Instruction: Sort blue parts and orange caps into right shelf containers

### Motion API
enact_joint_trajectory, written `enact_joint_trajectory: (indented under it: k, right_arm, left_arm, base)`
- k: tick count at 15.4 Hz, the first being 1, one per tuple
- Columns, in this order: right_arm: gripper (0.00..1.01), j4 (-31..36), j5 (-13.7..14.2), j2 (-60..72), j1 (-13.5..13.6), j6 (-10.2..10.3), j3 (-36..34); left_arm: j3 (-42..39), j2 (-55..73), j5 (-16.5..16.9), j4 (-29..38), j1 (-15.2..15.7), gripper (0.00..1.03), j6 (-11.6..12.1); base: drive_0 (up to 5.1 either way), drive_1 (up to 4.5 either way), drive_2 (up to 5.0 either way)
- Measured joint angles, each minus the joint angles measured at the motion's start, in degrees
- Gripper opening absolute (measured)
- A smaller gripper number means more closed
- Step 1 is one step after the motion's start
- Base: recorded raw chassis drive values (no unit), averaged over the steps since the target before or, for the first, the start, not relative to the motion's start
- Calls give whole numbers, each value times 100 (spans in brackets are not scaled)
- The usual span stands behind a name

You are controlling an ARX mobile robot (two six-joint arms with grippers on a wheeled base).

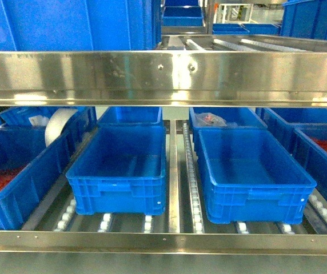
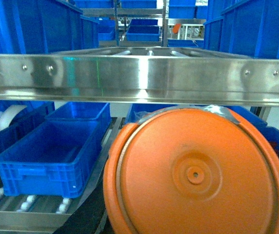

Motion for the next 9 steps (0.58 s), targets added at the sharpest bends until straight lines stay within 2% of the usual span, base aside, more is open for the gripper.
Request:
enact_joint_trajectory:
  k: [9]
  right_arm:
    - [44, 9, -4, 0, 0, -2, 0]
  left_arm:
    - [0, 0, 4, -13, 0, 42, 0]
  base:
    - [0, 0, 0]
